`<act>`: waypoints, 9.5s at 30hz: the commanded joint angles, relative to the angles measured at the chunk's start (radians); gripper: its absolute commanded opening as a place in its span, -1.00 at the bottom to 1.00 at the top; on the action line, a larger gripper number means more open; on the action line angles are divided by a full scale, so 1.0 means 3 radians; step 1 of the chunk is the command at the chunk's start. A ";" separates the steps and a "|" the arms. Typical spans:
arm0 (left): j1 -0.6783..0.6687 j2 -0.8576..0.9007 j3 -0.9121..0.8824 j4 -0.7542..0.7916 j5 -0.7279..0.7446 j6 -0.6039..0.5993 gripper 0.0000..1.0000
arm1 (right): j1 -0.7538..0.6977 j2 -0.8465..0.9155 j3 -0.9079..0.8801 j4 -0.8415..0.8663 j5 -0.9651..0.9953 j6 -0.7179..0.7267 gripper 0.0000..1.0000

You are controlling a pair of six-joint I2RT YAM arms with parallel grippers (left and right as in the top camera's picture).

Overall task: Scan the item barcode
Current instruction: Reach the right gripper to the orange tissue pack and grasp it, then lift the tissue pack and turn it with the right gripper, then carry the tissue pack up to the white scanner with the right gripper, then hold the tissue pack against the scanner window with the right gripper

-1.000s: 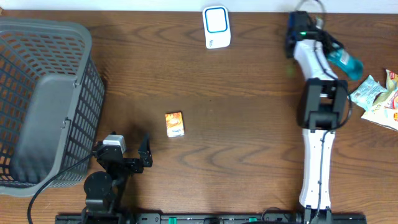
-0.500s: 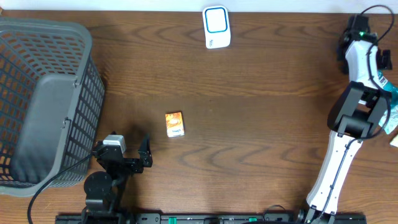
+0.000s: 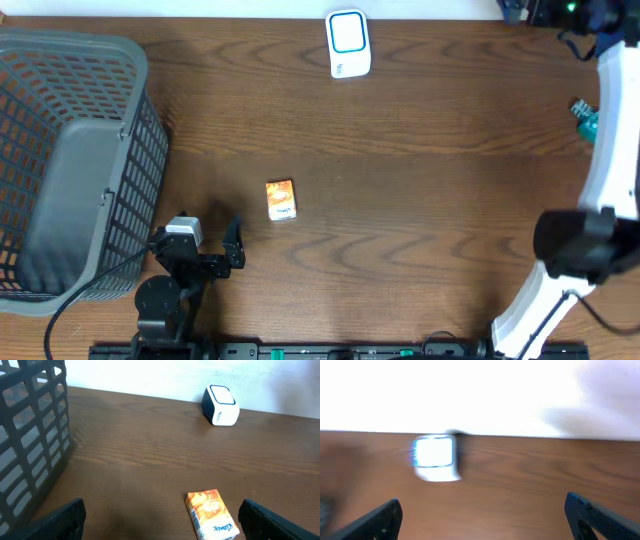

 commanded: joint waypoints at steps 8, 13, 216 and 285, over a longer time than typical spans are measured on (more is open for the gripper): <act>0.0005 -0.0006 -0.0048 -0.0103 0.0043 0.0056 0.96 | 0.0994 0.0277 -0.0070 -0.1260 -0.0690 0.0069 0.99; 0.0005 -0.0006 -0.0048 -0.0103 0.0043 0.0056 0.96 | 0.1723 0.0487 -0.0320 -0.1385 -0.0671 -0.0090 0.99; 0.0005 -0.0006 -0.0048 -0.0103 0.0045 0.0056 0.96 | 0.1994 0.0146 -0.2332 0.3604 0.2866 -0.2345 -0.98; 0.0005 -0.0006 -0.0048 -0.0103 0.0045 0.0056 0.96 | 0.2154 0.0551 -0.1260 0.2421 0.3351 -0.2860 -0.98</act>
